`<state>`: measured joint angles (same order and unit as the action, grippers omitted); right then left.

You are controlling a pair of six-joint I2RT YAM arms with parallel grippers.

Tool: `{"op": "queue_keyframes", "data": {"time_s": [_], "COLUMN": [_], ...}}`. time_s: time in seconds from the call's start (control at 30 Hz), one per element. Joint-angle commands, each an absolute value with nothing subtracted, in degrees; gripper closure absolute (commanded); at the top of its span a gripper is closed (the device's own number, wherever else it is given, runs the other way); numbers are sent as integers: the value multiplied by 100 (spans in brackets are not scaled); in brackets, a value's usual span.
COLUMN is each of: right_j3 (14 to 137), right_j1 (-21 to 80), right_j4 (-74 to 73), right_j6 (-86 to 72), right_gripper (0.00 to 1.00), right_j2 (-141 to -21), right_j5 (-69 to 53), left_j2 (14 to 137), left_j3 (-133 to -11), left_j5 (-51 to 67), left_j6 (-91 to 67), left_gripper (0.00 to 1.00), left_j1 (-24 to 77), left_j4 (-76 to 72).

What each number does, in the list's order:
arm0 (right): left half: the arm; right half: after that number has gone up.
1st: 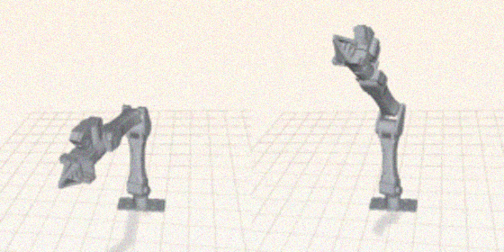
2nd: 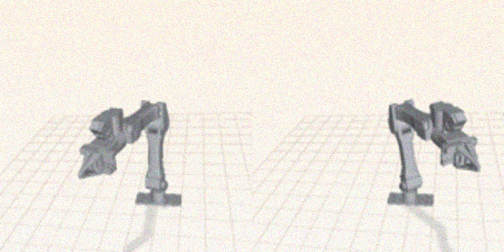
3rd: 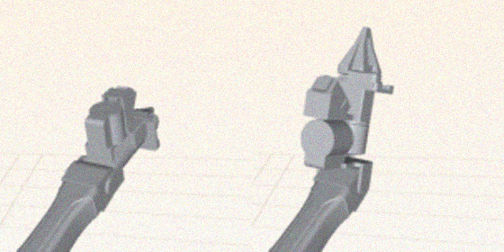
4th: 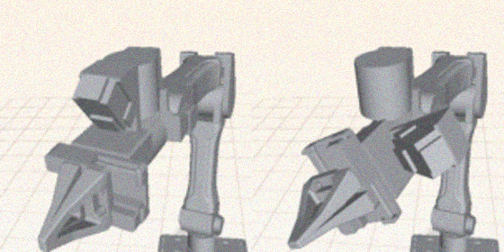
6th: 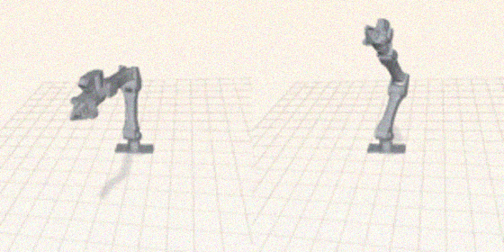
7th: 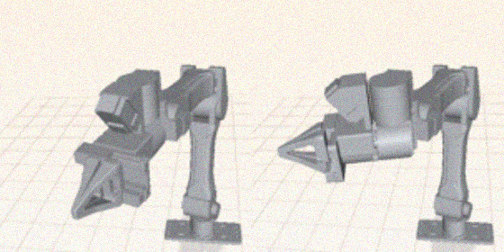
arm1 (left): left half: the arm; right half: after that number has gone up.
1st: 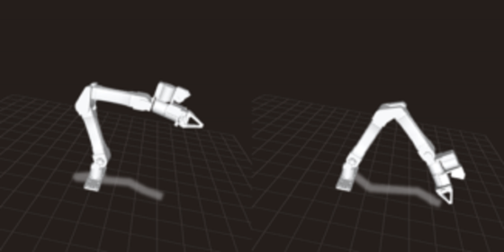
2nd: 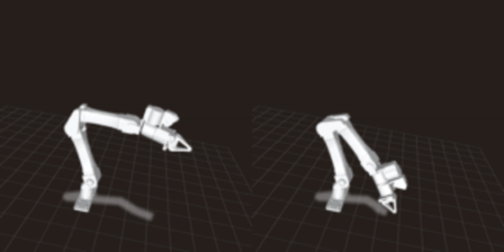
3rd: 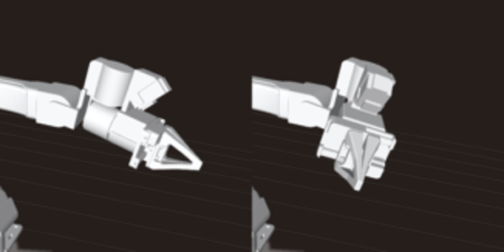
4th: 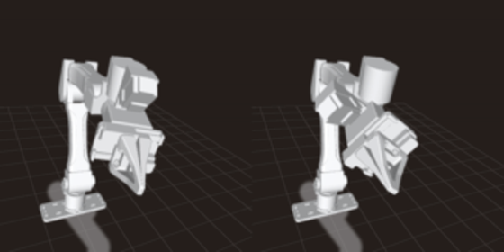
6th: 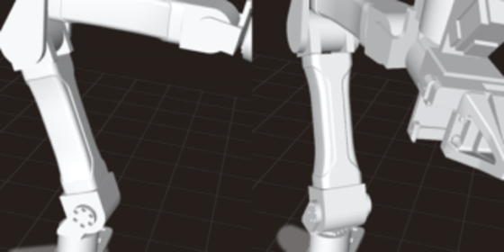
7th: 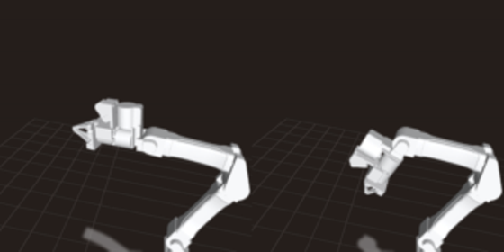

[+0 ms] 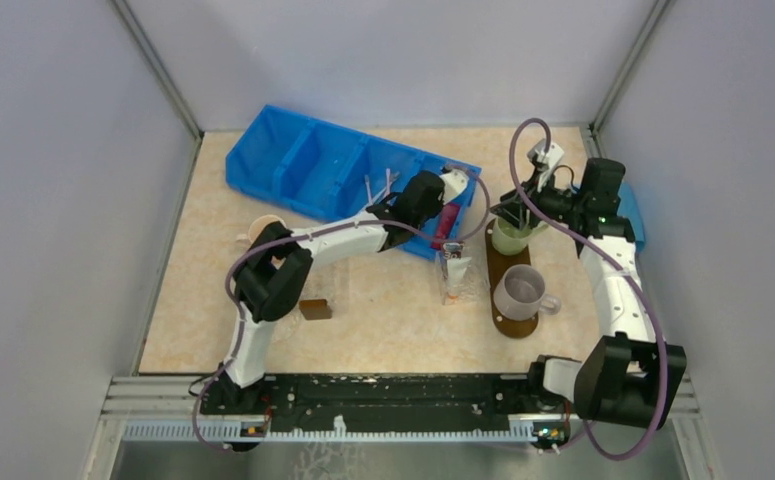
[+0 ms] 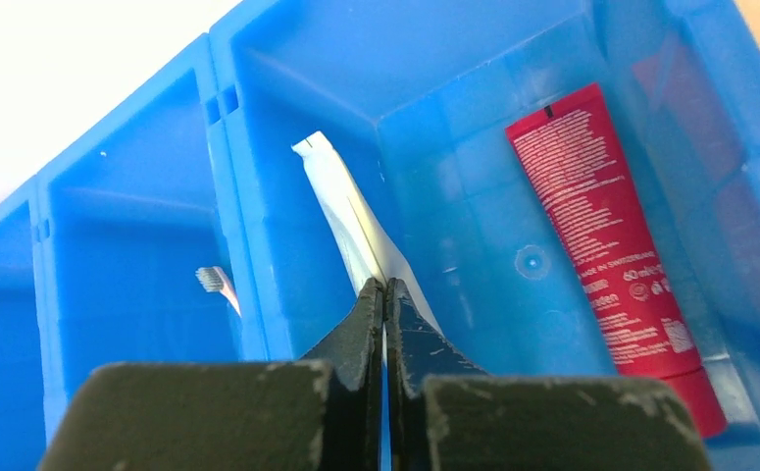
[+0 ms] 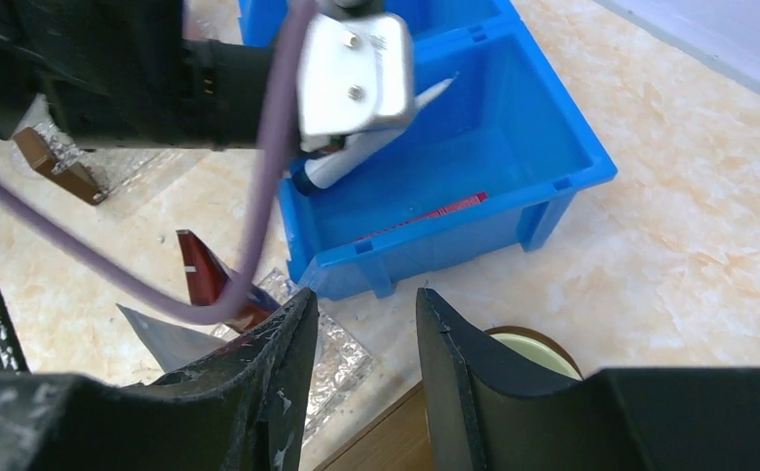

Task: Prepare toiletry sets of a toothbrush and toothpaste on the tray
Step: Pick up the toothpaste from the storage box.

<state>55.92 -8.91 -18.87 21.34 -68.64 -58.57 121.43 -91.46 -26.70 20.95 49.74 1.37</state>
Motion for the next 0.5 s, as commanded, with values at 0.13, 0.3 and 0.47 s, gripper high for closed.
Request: {"op": "queue_keyframes", "data": {"time_s": [0.13,0.3,0.47], "right_j3": [5758,5691,5508], "right_j1": [-965,-964,-918], "right_j4": [-1690,-1519,-928], "right_j6": [2073,1908,1391], "right_gripper": [58,58,57], "right_j2": [-6743,-6776,-6856], "right_j5": [-5929,-6067,-6377], "left_j2": [10828,10433,10041], "left_j3": [-7892,-7297,-6639], "left_j5": [-2052,-1846,-1645], "left_j6": [1893,1741,1589], "left_gripper": [100,100,100], "left_j1": [4922,4919,4921], "left_j4": [-2099,-3033,-4023]}}
